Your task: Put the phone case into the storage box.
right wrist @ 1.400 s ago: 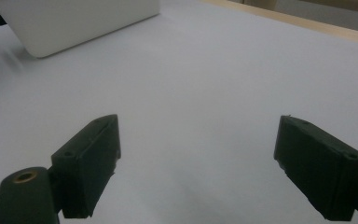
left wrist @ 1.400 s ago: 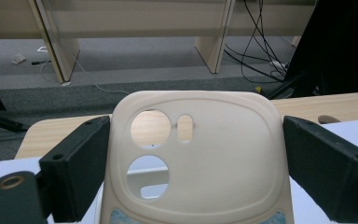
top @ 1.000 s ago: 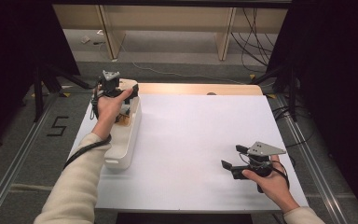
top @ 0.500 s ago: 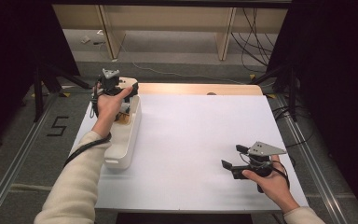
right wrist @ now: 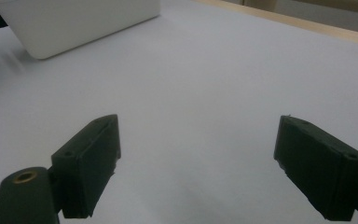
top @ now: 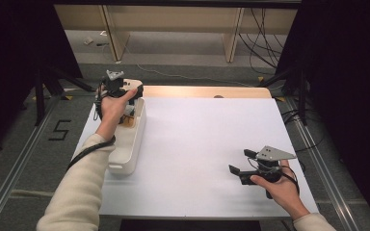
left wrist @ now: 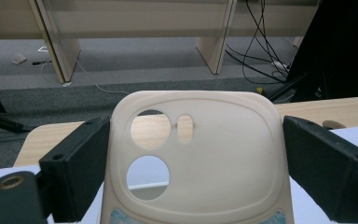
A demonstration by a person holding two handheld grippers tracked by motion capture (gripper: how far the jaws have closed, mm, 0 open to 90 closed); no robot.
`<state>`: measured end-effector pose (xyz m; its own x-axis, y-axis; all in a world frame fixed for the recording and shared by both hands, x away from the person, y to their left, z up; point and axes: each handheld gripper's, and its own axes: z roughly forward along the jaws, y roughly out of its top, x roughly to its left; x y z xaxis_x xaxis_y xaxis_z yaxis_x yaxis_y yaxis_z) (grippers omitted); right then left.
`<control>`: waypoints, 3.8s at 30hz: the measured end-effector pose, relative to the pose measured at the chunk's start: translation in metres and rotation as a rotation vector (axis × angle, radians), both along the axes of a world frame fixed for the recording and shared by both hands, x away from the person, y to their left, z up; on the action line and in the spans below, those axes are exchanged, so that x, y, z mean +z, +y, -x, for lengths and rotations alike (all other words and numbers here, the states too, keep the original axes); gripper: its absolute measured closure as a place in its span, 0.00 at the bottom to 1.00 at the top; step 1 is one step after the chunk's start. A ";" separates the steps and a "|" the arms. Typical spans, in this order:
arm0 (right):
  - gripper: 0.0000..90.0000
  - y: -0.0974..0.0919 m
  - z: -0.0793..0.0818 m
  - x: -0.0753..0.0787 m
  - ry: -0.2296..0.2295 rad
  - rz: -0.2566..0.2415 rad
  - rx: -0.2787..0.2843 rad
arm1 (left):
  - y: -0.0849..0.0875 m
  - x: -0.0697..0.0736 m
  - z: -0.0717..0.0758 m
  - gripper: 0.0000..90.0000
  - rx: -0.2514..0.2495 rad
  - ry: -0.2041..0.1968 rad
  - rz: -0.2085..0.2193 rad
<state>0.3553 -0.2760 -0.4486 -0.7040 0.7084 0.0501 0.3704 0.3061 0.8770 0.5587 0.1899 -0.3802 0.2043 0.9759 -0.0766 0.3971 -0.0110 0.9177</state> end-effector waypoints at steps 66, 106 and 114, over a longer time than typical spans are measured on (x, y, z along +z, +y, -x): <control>0.17 0.001 0.000 -0.001 0.005 0.002 0.004 | -0.001 -0.003 -0.018 0.12 0.019 0.041 0.030; 0.17 0.000 0.000 0.000 0.007 -0.004 0.001 | -0.002 -0.005 -0.030 0.11 0.020 0.057 0.035; 0.17 0.000 0.000 0.000 0.006 -0.003 0.001 | -0.003 -0.006 -0.032 0.11 0.021 0.064 0.035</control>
<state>0.3556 -0.2761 -0.4488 -0.7045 0.7074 0.0566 0.3755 0.3039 0.8756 0.5910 0.1874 -0.3865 0.1771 0.9765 -0.1231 0.4549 0.0297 0.8900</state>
